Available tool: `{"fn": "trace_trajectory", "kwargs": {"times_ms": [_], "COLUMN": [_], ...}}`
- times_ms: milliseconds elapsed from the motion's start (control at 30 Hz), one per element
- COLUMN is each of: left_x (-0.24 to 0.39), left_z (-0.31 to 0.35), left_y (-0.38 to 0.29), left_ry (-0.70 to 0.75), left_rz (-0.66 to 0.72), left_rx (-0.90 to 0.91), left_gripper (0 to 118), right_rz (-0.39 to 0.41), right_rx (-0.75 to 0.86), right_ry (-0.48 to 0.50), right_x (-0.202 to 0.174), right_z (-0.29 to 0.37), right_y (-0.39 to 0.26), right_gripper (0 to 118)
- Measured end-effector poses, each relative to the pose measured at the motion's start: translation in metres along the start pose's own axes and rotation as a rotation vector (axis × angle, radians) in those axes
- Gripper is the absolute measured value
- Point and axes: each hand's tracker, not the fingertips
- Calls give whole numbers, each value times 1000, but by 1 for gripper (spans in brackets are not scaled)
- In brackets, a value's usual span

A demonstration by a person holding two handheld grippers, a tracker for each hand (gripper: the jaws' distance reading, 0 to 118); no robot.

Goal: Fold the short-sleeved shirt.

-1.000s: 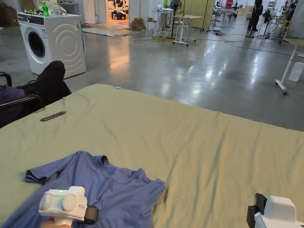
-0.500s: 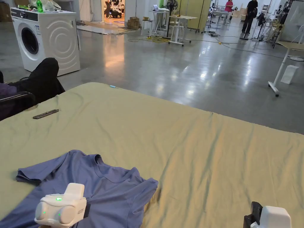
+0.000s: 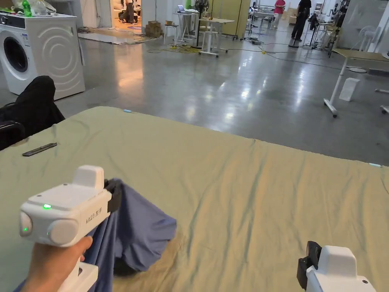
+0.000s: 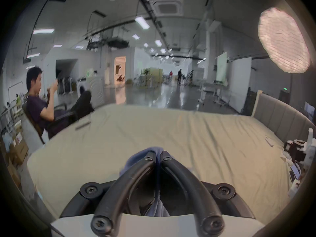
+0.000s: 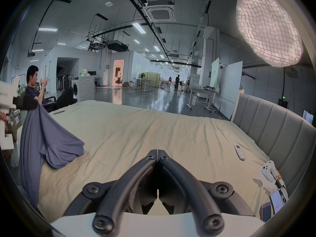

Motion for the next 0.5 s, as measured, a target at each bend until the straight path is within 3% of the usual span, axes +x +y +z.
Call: {"fn": "trace_trajectory", "kwargs": {"times_ms": [267,500], "left_x": [98,218], "left_z": [7,10], "left_y": [78,89], "left_ry": [-216,-464], "left_rz": [-54,-107], "left_rx": [159,126], "left_gripper": [4,4], "right_rz": [-25,-63], "right_rx": [53,96], "right_ry": [-59,-171], "right_x": [36,85], "right_z": [18,48], "right_y": [14,24], "right_gripper": [0,0]}}
